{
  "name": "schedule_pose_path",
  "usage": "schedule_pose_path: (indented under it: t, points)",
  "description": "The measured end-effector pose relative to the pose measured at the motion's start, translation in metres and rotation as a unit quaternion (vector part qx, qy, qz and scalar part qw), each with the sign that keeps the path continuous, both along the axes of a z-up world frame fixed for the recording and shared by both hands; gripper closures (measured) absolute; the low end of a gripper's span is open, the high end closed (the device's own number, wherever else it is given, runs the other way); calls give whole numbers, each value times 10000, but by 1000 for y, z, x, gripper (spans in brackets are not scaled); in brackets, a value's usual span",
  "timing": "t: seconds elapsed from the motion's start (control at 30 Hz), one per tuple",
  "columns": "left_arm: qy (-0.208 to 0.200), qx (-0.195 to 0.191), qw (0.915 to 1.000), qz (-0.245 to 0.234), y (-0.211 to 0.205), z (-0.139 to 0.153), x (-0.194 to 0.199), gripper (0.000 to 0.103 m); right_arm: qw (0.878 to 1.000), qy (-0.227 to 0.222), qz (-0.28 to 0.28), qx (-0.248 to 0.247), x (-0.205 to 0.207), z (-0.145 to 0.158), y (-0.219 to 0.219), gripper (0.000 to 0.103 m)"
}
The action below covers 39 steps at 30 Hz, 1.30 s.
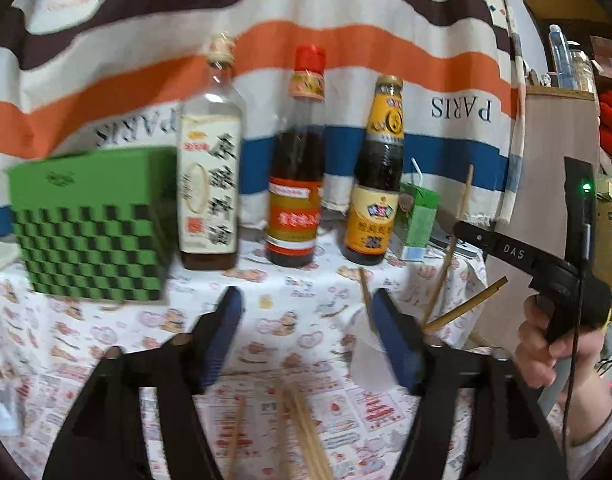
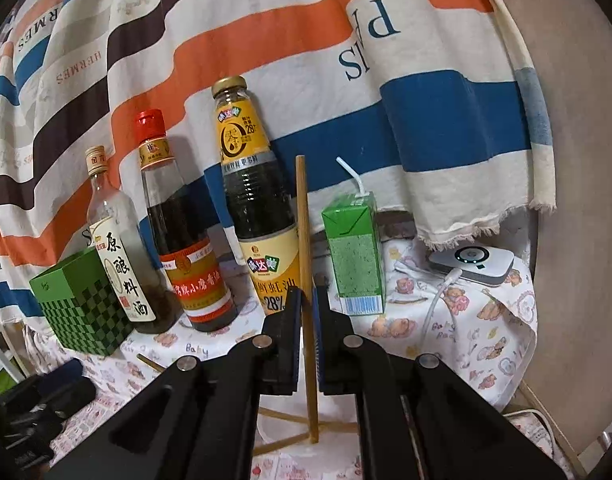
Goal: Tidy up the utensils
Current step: 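Open both tools over the clear cup, dropping the chopsticks in, then withdraw both open tools from the cup and lower toward the chopstick pile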
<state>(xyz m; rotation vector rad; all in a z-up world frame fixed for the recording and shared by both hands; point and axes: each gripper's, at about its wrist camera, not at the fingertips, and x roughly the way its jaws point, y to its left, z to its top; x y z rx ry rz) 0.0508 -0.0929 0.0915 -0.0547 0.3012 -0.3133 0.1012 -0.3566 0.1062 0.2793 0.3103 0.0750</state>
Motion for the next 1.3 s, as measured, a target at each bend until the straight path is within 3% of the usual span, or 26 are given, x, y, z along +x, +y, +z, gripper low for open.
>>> schedule_pose_path:
  t: [0.1, 0.17, 0.23, 0.3, 0.43, 0.53, 0.8, 0.93, 1.03, 1.13, 1.23, 1.3]
  points:
    - [-174, 59, 9997, 175, 11, 3, -14, 26, 9995, 166, 97, 248, 0, 2, -10, 96]
    - [-259, 55, 9993, 249, 20, 5, -24, 20, 9977, 337, 305, 511, 0, 4, -17, 85]
    - [-328, 76, 9988, 359, 24, 6, -29, 16, 9971, 352, 277, 620, -3, 7, -21, 82]
    - [-355, 120, 9983, 452, 29, 7, -34, 14, 9973, 248, 269, 641, -13, 13, -23, 80]
    - [-472, 107, 9966, 667, 41, 6, -48, 4, 9978, -137, 308, 564, -52, 25, -16, 56]
    - [-580, 157, 9947, 834, 48, 2, -58, 1, 9972, -402, 416, 473, -88, 24, -3, 46]
    - [-495, 409, 9926, 1027, 50, -21, -66, 1, 9932, -97, 729, 901, -108, -11, 26, 36]
    - [-452, 485, 9917, 1099, 55, -34, -72, 1, 9964, 119, 695, 480, -101, -35, 45, 32]
    - [-278, 701, 9900, 1189, 56, -42, -68, 1, 9954, 445, 774, 336, -93, -50, 53, 31]
    - [-13, 903, 9863, 1383, 56, -50, -59, 1, 9906, 858, 902, 563, -82, -63, 52, 31]
    - [525, 963, 9828, 1483, 60, -60, -43, 1, 9904, 1012, 794, 512, -77, -72, 52, 30]
    - [1086, 1124, 9740, 1641, 62, -71, -28, 1, 9911, 1047, 694, 442, -74, -76, 52, 27]
